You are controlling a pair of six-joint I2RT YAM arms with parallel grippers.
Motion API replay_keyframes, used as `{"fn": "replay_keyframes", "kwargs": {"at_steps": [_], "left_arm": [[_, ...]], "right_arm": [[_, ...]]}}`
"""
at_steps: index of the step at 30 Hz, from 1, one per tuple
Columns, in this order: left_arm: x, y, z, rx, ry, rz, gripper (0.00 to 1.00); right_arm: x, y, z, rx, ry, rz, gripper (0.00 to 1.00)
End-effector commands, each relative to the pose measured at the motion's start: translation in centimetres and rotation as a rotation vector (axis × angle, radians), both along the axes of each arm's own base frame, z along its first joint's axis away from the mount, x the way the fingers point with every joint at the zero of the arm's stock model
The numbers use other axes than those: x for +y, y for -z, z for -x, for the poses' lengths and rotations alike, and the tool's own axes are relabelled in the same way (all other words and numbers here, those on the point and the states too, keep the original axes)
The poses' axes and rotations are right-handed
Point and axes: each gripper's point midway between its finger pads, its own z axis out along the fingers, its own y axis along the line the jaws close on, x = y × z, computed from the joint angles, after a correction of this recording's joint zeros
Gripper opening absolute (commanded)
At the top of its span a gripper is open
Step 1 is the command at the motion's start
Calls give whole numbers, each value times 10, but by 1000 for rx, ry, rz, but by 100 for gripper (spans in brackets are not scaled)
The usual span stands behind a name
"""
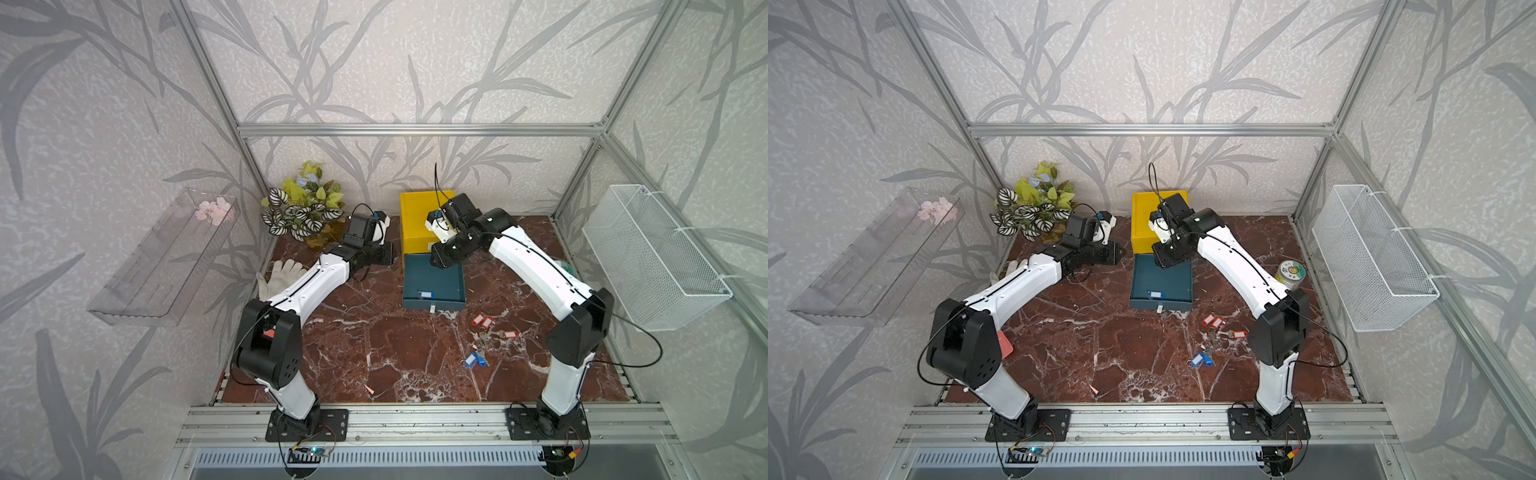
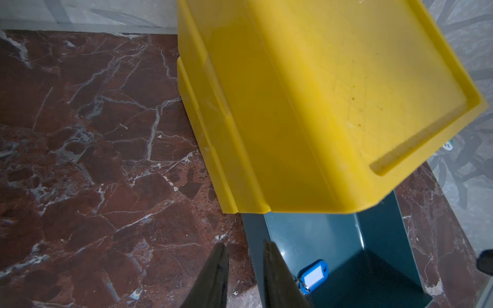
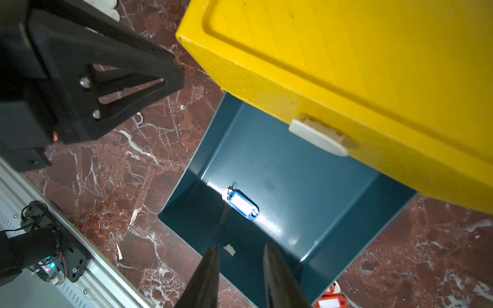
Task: Take the keys out of the drawer
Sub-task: Place the key at the center of the board, then pick up the key from the drawer.
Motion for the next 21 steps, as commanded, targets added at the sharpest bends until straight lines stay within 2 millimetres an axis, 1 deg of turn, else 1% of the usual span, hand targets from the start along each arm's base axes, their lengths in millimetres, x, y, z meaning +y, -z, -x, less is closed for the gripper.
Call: {"fn": "replay_keyframes", "kwargs": {"at_steps": [1, 3, 5, 7, 10, 12, 15, 19, 21], "left_arm": [[3, 14, 10, 32, 96, -90, 27], [0, 25, 12, 28, 155, -118, 28], [2, 37, 12, 48, 166, -147, 28], [7, 52, 14, 93, 156, -176, 28], [13, 66, 16, 118, 165, -213, 28], [20, 70, 10, 110, 156, -237, 28], [37, 74, -3, 158, 129, -192, 28], [52, 74, -20, 170, 81, -134, 28], [54, 75, -24, 178, 82, -147, 29]], "right_arm": [[-16, 8, 32, 142, -90, 83, 32], [-14, 15, 31, 161, -86, 85, 31], [-14, 16, 23, 164, -65, 91, 31], [-10, 16, 16, 164, -74, 77, 31], [1, 21, 11, 194, -99, 56, 31], [6, 26, 11, 216, -111, 45, 30], [15, 39, 17, 240, -147, 64, 30], [37, 53, 22, 232, -187, 99, 28], [49, 59, 25, 230, -194, 101, 28]]}}
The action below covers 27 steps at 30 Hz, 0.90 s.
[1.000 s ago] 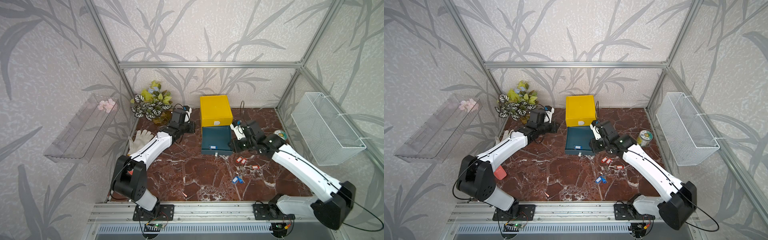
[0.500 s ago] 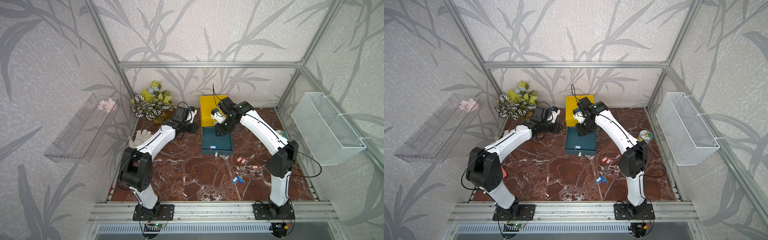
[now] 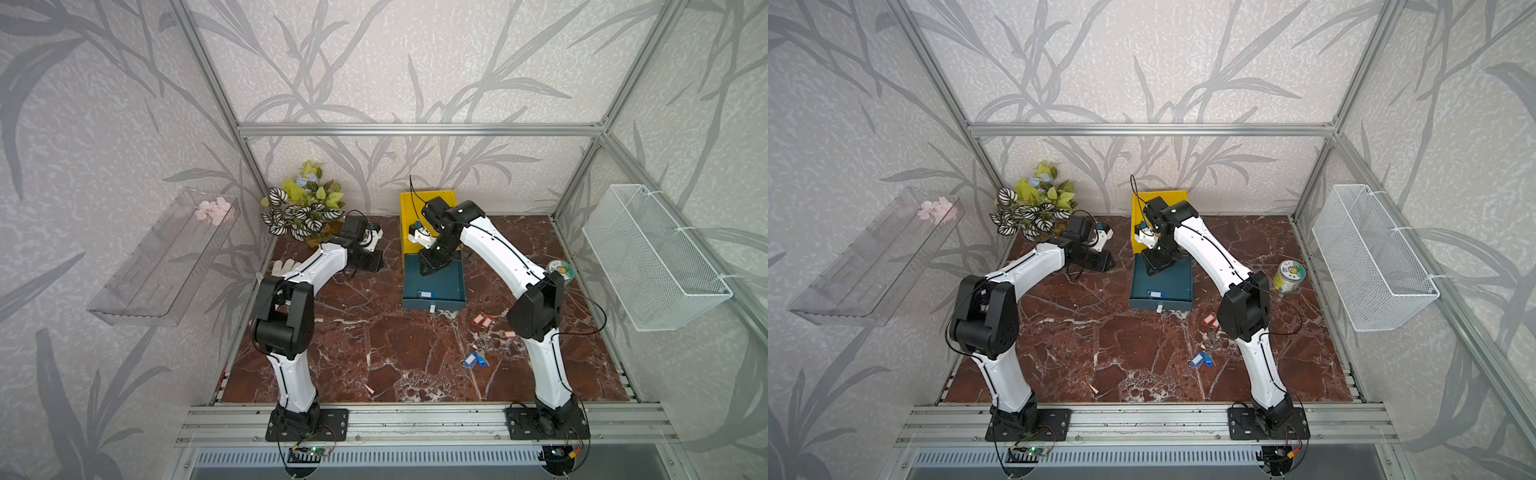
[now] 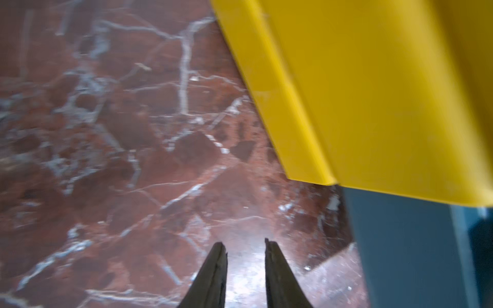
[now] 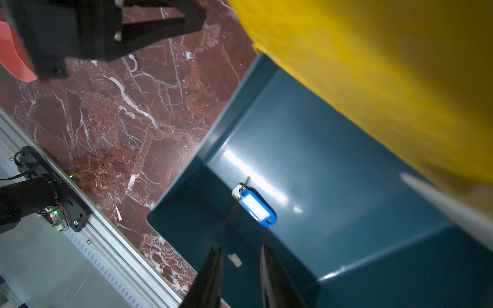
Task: Take the keys out of the drawer
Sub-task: Pick up the key from the drawer.
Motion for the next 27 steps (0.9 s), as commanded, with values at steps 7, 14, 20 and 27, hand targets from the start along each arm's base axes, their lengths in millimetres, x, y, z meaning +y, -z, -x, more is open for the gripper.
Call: {"fn": "replay_keyframes", "kwargs": {"at_steps": [7, 14, 20, 27], "left_arm": [[13, -24, -12, -33, -29, 18, 29], [18, -37, -22, -65, -70, 45, 28], [17, -52, -25, -99, -87, 65, 29], [13, -52, -24, -96, -72, 71, 29]], "right_arm": [[30, 23, 17, -15, -16, 32, 28], [20, 38, 22, -51, 39, 79, 28], [9, 38, 23, -93, 94, 75, 28], [16, 34, 9, -122, 98, 66, 29]]}}
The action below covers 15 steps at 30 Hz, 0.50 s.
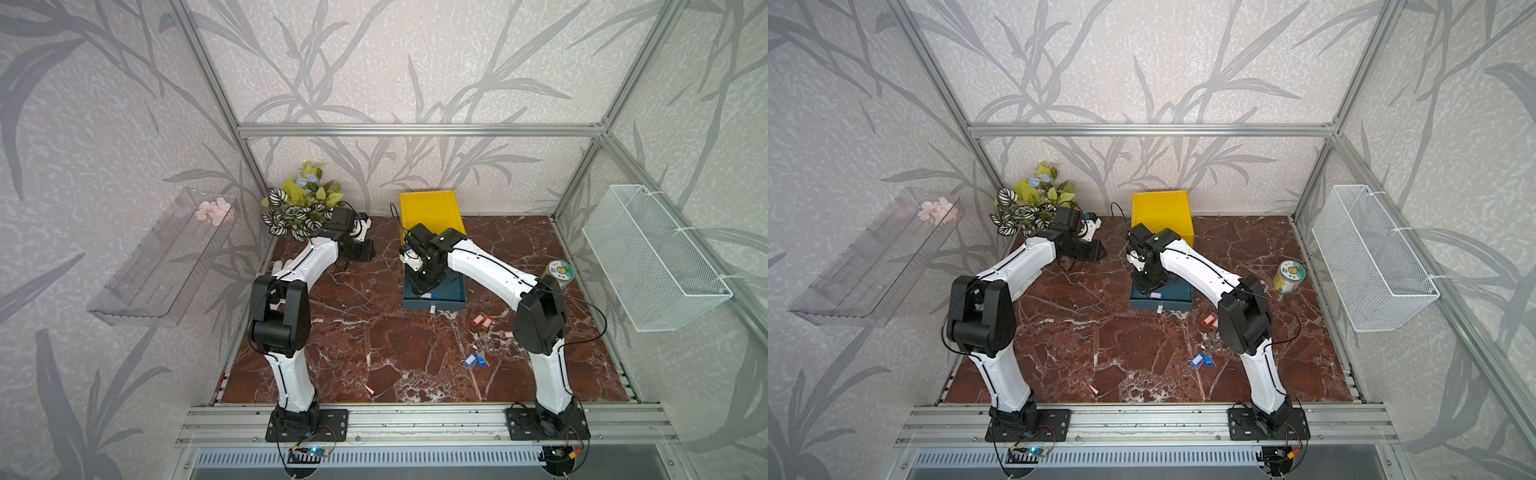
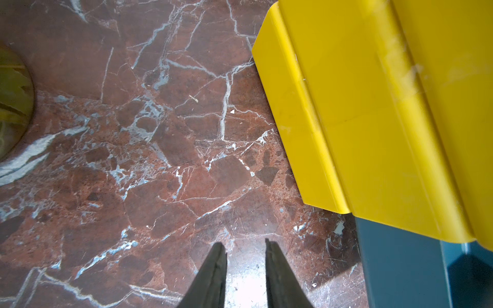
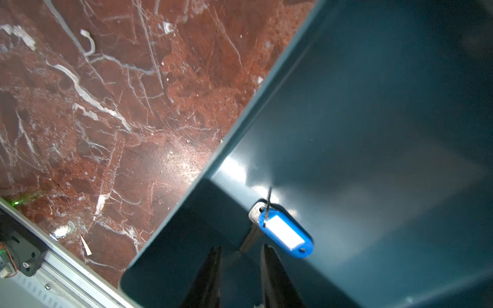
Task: Take the keys out of the drawer
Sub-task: Pick up the key from the drawer.
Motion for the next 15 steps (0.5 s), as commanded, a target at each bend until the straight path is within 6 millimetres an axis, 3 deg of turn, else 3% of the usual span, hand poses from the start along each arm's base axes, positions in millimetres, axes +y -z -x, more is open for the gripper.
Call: {"fn": "replay_keyframes", "kwargs": {"at_steps": [1, 15], "left_arm": [[-5, -27, -4, -56, 10, 22, 29], [-7, -25, -3, -39, 26, 24, 29]], "right_arm": [[2, -11, -12, -45, 26, -12, 30], [-8, 14, -16, -20, 61, 41, 30]]}}
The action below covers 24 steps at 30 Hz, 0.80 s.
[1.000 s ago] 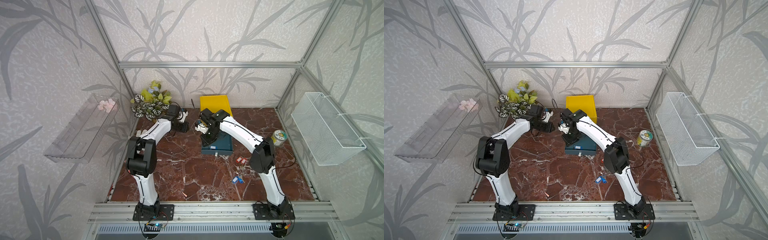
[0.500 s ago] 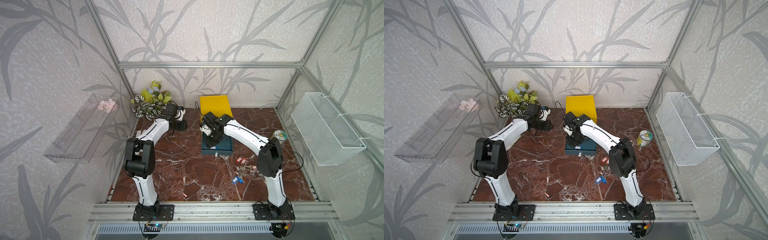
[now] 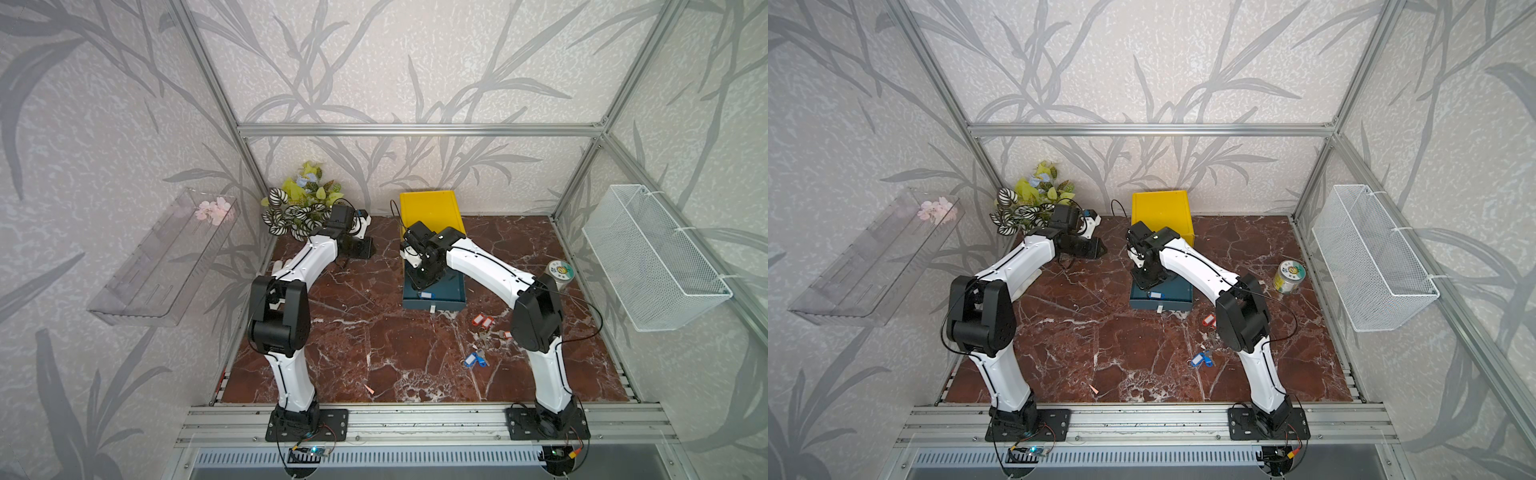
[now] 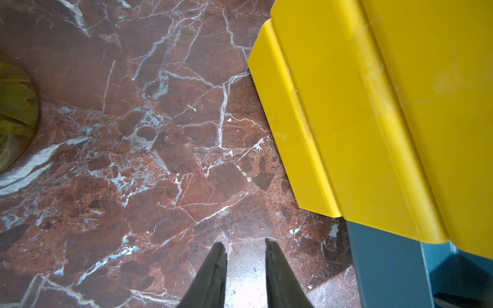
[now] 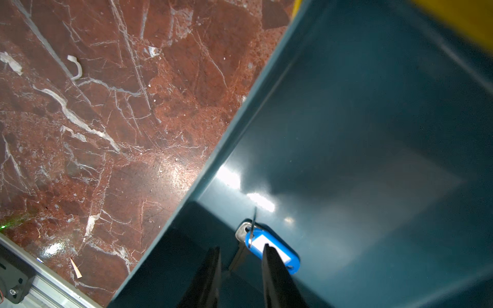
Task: Take the keys out of the drawer
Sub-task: Pick up the key from the drawer.
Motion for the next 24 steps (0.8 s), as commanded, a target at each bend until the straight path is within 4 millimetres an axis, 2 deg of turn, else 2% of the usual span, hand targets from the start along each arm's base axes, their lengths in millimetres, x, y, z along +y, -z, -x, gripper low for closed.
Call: {"fn": "replay_keyframes", "kwargs": {"at_steps": [1, 8, 24], "left_arm": [[-4, -16, 0, -22, 17, 12, 29], [-5, -17, 2, -14, 15, 19, 29], [-4, -19, -1, -10, 10, 11, 29]], "right_arm": [[-5, 10, -1, 12, 17, 22, 30], [-7, 20, 0, 24, 21, 36, 29], [-12, 33, 0, 47, 41, 64, 18]]}}
